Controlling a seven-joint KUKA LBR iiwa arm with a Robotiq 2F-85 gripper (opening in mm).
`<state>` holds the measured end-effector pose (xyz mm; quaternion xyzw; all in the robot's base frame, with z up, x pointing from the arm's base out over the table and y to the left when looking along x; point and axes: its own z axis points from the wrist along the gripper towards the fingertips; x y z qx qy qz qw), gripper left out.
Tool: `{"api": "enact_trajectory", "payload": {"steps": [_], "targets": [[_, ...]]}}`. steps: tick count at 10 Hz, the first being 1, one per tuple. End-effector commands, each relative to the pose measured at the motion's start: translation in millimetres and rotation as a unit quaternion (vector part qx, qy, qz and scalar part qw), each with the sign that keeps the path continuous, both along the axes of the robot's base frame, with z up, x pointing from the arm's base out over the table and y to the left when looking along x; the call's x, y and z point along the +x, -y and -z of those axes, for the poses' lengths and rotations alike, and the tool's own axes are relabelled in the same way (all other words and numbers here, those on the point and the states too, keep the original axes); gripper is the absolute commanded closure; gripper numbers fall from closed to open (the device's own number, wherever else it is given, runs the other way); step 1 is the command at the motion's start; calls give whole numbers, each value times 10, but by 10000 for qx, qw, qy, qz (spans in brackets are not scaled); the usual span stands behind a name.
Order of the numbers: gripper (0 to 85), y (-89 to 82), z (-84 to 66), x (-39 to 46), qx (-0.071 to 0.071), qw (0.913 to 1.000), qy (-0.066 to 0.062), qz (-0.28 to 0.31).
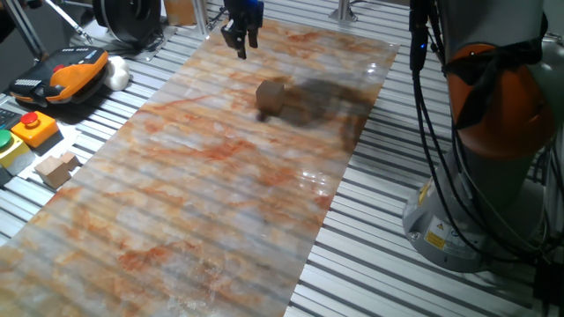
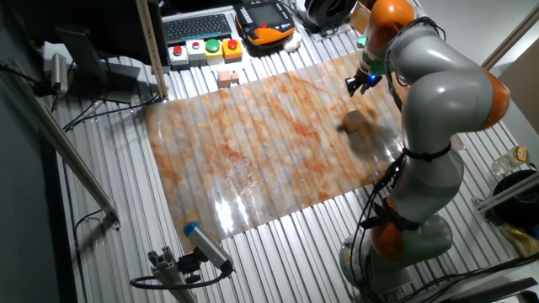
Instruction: Hold a small block with the gripper and sweep it from left to right on the table
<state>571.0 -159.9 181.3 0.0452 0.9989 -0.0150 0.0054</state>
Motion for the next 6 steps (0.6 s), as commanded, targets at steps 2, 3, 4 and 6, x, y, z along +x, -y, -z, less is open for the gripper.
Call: {"api": "enact_trajectory", "payload": {"steps": [2, 3, 4, 6], "targets": [[340, 25, 132, -36, 36, 10000, 53, -25], [340, 46, 171, -38, 67, 9999, 60, -87], [170, 75, 199, -29, 37, 9998, 57, -171], [170, 133, 262, -24, 89, 9996, 79, -264]]}}
